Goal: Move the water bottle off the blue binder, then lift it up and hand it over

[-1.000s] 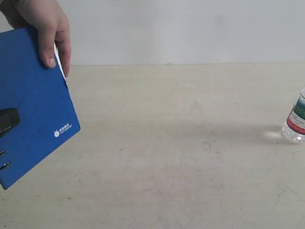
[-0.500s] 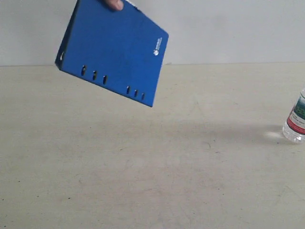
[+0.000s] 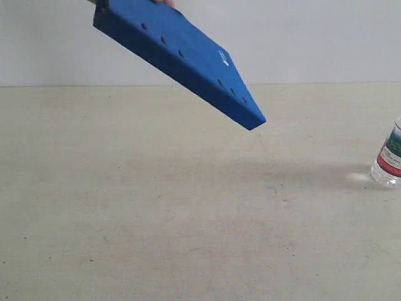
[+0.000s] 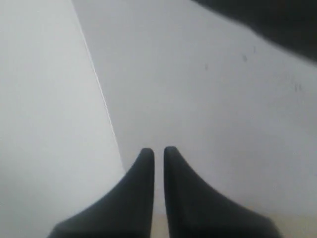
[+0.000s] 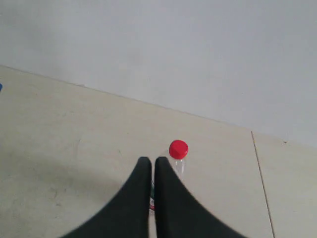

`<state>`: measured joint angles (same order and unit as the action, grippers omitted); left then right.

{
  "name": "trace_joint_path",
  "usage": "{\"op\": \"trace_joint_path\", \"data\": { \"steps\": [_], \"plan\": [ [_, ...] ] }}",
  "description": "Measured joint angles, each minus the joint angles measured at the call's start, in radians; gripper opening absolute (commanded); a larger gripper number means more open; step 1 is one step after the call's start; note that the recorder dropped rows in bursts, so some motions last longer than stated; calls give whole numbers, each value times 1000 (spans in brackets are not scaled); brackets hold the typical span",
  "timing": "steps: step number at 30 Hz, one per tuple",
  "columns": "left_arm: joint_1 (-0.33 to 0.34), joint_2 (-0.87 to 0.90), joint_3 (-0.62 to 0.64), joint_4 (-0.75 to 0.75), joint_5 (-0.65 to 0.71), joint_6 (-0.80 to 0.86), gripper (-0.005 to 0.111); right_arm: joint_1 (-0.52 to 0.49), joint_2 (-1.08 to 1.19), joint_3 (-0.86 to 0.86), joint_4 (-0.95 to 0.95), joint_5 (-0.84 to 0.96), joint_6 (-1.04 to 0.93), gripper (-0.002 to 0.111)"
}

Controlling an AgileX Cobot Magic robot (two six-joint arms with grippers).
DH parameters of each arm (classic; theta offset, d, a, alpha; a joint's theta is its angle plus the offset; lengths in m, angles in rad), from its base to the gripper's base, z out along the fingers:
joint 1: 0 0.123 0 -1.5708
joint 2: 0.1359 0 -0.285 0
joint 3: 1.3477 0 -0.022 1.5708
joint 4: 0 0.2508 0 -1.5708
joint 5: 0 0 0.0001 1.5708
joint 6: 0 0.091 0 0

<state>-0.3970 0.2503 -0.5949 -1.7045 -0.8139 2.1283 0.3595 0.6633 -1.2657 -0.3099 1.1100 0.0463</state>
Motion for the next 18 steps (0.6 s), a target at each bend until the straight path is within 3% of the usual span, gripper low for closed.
{"op": "trace_joint_path", "data": {
  "steps": [3,6,14,18],
  "plan": [
    [-8,-230,-80,-22,99,-41,5,0,0,0,0,17,-2,0],
    [-15,-245,-90,-29,149,-101,5,0,-1,0,-2,-38,-2,0],
    [-116,-232,192,-37,598,-550,5,0,-1,0,-3,-69,4,0],
    [-133,-223,356,-39,665,-781,5,0,-1,0,-3,-71,7,0]
  ]
}}
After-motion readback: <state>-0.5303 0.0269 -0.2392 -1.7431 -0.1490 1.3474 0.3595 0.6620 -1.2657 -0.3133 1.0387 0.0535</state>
